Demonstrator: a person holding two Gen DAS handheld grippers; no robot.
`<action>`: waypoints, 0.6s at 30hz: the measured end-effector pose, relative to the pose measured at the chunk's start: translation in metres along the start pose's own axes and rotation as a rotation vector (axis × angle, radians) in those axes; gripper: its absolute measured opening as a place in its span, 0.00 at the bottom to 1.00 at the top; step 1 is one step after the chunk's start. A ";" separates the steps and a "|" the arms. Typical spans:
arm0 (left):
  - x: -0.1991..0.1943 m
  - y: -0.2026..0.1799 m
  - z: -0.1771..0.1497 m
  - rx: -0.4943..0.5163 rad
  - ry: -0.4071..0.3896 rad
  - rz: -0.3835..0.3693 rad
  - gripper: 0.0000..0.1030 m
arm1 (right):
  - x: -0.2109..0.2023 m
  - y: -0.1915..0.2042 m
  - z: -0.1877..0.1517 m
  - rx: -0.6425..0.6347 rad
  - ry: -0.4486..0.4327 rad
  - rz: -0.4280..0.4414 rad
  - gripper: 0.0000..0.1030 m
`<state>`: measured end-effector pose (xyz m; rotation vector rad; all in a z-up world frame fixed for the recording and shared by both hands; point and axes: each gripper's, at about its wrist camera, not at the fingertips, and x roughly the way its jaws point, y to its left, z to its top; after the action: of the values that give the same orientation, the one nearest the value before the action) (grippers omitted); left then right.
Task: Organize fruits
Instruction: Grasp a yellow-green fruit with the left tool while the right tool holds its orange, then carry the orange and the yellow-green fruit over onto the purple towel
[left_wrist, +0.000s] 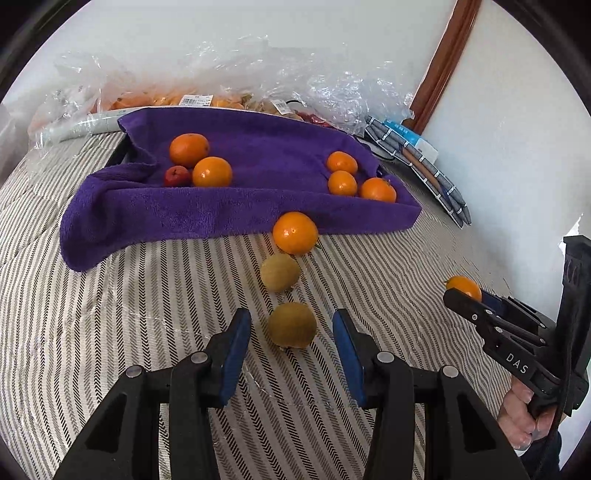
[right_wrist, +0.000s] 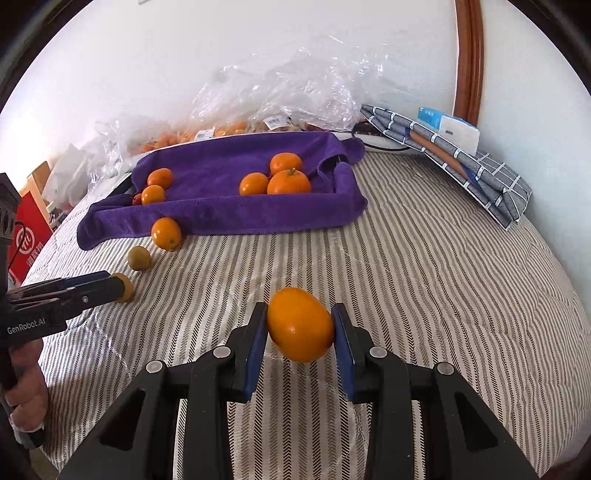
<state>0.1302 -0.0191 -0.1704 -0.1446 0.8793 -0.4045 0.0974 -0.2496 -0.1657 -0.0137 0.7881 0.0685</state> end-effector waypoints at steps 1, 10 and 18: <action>0.002 -0.002 0.000 0.009 0.005 0.002 0.40 | 0.000 0.000 0.000 0.001 0.000 -0.001 0.34; 0.002 -0.005 0.001 0.024 0.014 0.035 0.26 | 0.006 -0.005 0.002 0.024 0.003 0.005 0.34; -0.019 0.025 0.025 -0.040 -0.064 0.081 0.26 | 0.008 0.001 0.023 0.018 -0.034 0.029 0.34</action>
<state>0.1458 0.0106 -0.1484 -0.1573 0.8273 -0.3048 0.1192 -0.2470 -0.1556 0.0159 0.7546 0.0891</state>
